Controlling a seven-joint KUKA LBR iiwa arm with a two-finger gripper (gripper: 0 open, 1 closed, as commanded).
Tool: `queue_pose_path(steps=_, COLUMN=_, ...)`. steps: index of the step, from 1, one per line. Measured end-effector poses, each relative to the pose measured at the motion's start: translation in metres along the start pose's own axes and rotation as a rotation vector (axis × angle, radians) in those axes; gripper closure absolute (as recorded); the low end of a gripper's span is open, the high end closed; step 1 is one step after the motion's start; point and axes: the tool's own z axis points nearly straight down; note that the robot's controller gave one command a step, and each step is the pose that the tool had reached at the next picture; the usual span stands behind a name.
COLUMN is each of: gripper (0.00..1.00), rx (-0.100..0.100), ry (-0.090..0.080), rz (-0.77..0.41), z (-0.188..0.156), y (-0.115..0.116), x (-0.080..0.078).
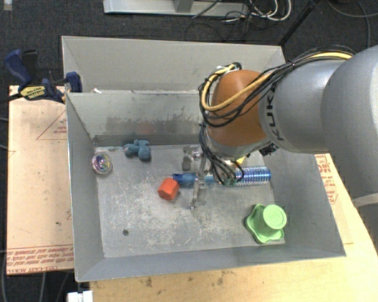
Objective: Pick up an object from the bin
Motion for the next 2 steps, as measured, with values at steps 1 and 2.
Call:
queue_pose_path(steps=1, gripper=1.00, rx=-0.002, ry=-0.007, rz=-0.001, z=-0.005, y=0.002, x=-0.002)
queue_pose_path(steps=2, gripper=1.00, rx=-0.002, ry=-0.015, rz=0.027, z=-0.124, y=0.009, x=-0.009)
